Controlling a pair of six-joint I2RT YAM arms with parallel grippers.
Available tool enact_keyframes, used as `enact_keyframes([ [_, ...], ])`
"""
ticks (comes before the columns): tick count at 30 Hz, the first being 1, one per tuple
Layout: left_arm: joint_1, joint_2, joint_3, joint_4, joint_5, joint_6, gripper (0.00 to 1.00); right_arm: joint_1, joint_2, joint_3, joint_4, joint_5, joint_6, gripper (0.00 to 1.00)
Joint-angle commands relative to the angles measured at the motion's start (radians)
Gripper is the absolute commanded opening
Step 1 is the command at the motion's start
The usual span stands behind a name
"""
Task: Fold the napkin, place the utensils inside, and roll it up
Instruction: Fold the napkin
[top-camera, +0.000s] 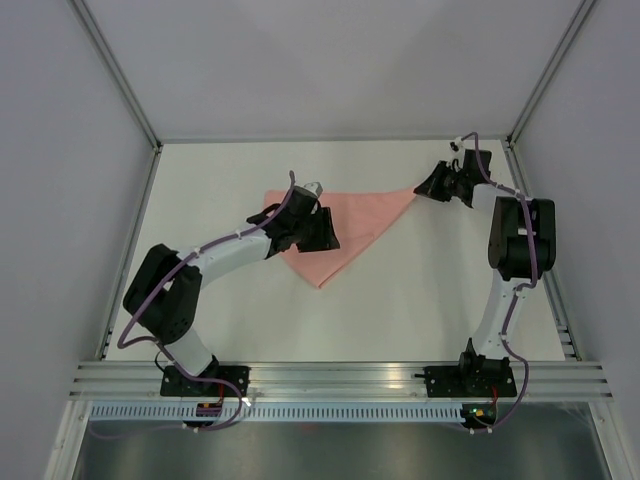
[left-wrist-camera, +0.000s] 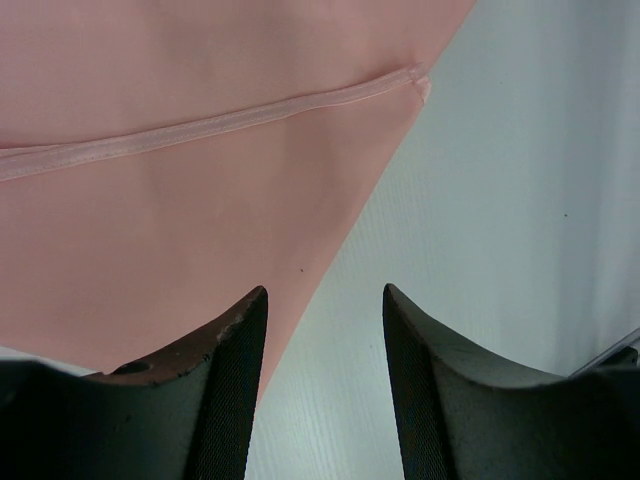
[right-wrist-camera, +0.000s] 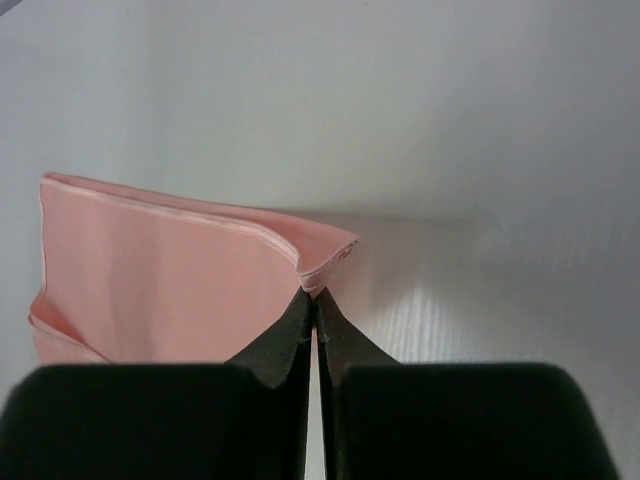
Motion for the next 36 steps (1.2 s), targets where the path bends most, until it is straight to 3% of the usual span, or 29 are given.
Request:
enact_keyframes([
  [1,-0.002,-0.079,-0.008,0.004,-0.026,-0.050,0.55,0.029,-0.131,-0.037,0.131,-0.016,-0.083,0.07],
  [7,0.004,-0.180,-0.023,-0.027,-0.066,-0.076,0.55,0.083,-0.261,-0.123,0.142,-0.010,-0.217,0.06],
  [12,0.037,-0.310,-0.064,-0.053,-0.119,-0.140,0.49,0.222,-0.399,-0.217,0.125,-0.013,-0.374,0.06],
  [18,0.066,-0.433,-0.100,-0.087,-0.178,-0.197,0.50,0.397,-0.484,-0.287,0.047,0.004,-0.601,0.07],
  [28,0.084,-0.563,-0.140,-0.144,-0.233,-0.245,0.49,0.673,-0.479,-0.289,-0.122,0.059,-0.859,0.06],
  [36,0.099,-0.619,-0.157,-0.174,-0.236,-0.240,0.50,0.820,-0.437,-0.310,-0.128,0.137,-0.911,0.05],
])
